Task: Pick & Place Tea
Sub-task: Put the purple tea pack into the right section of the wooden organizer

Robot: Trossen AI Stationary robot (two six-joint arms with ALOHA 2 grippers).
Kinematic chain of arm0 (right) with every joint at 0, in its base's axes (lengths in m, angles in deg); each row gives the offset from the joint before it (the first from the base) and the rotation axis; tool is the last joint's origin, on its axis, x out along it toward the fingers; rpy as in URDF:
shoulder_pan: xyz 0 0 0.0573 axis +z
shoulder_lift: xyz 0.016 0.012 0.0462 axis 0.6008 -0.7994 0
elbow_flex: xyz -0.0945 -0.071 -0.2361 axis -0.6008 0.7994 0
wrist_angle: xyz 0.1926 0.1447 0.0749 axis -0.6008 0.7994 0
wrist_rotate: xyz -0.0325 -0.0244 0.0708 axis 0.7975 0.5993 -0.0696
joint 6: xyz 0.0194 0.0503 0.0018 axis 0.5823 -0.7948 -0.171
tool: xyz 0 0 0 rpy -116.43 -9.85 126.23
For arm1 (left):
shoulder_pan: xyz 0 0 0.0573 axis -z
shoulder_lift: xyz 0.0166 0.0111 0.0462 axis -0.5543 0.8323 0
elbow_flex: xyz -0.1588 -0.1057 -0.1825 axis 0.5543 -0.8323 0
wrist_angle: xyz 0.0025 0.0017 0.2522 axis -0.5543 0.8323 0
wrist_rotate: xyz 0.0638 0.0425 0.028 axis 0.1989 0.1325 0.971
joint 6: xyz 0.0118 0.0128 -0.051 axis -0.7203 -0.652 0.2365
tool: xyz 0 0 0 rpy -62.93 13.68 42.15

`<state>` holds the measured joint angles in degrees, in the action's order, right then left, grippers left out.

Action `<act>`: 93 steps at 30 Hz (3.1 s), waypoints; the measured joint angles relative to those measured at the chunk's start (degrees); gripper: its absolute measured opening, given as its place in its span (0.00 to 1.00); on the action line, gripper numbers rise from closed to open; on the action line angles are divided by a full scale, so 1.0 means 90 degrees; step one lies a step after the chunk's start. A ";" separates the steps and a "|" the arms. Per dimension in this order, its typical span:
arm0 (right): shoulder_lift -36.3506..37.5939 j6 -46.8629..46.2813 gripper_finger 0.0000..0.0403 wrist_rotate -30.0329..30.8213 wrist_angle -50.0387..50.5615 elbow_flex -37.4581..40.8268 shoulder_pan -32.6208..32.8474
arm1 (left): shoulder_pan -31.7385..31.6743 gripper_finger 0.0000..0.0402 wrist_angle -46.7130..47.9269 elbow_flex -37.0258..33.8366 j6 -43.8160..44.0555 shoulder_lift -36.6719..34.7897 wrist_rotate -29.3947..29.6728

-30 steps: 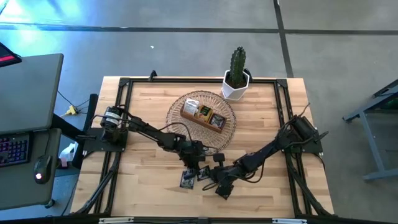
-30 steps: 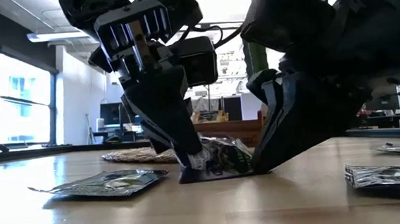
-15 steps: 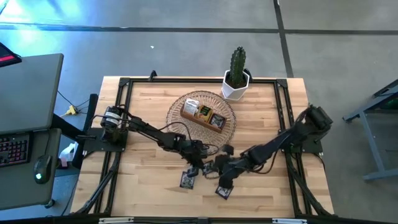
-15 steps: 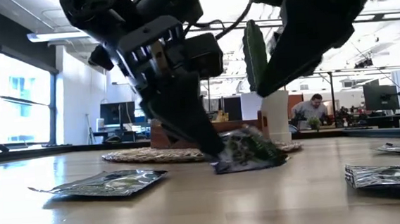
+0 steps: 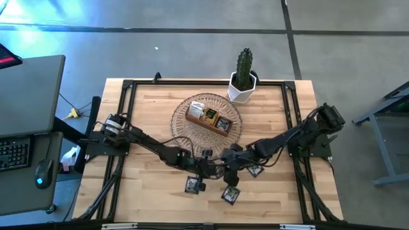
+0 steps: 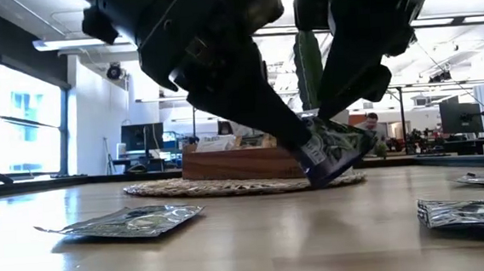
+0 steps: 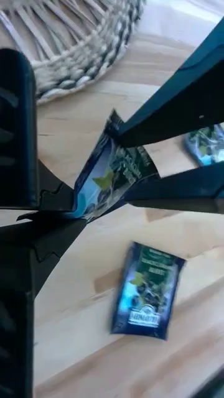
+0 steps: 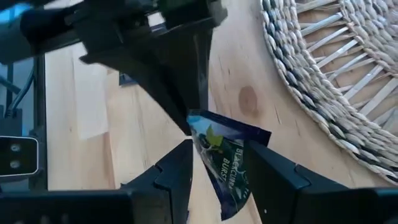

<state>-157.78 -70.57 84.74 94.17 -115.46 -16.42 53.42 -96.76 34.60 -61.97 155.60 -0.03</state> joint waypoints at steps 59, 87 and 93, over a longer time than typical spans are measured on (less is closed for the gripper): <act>0.0575 0.2819 0.01 0.0870 0.4456 -0.2139 -0.1354 | -0.0291 0.37 0.3902 0.1119 0.1702 -0.0002 0.1131; -0.0881 0.5467 0.02 -0.2041 0.3971 -0.2382 -0.4889 | -0.0365 0.36 0.4042 0.1114 0.1821 -0.0002 0.1373; -0.0958 0.5461 0.09 -0.2035 0.4016 -0.2382 -0.4997 | -0.0365 0.36 0.4097 0.1114 0.1821 -0.0002 0.1656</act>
<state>-166.40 -21.42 66.43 130.32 -136.90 -61.40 50.13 -59.89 44.63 -45.58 155.58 14.87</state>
